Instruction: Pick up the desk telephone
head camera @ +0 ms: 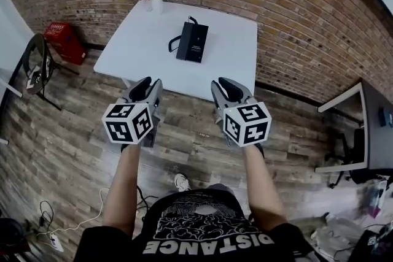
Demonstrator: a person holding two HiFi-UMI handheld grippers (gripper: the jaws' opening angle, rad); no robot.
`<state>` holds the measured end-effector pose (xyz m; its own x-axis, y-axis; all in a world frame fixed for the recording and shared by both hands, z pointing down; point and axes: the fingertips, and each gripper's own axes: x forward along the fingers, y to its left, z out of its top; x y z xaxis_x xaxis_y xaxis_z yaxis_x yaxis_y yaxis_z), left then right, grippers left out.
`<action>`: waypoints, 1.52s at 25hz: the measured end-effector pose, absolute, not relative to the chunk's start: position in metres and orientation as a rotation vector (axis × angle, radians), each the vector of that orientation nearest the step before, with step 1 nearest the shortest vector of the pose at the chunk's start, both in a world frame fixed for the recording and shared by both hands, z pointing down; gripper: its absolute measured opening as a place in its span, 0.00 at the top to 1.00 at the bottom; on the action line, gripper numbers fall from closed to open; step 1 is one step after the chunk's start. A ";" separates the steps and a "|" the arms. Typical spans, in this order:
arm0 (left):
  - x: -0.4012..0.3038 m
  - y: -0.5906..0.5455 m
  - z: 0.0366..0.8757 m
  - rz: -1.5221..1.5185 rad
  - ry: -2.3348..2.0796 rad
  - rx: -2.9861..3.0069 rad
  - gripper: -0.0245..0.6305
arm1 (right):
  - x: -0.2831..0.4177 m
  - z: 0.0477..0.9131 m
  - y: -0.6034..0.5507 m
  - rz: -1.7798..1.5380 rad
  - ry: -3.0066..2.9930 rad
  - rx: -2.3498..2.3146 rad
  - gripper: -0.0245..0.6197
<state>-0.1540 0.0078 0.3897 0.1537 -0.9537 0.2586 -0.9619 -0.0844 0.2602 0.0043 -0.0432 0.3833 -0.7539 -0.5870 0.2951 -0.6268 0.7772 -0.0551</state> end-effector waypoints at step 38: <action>-0.200 -0.228 0.446 0.104 -1.590 2.080 0.64 | -0.057 0.440 -0.264 0.436 -2.639 0.990 0.62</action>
<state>-0.2004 -0.2280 0.4464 0.3095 -0.8798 0.3608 -0.9193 -0.1798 0.3502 -0.0565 -0.2639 0.4399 -0.7223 -0.5854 0.3683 -0.6727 0.7183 -0.1776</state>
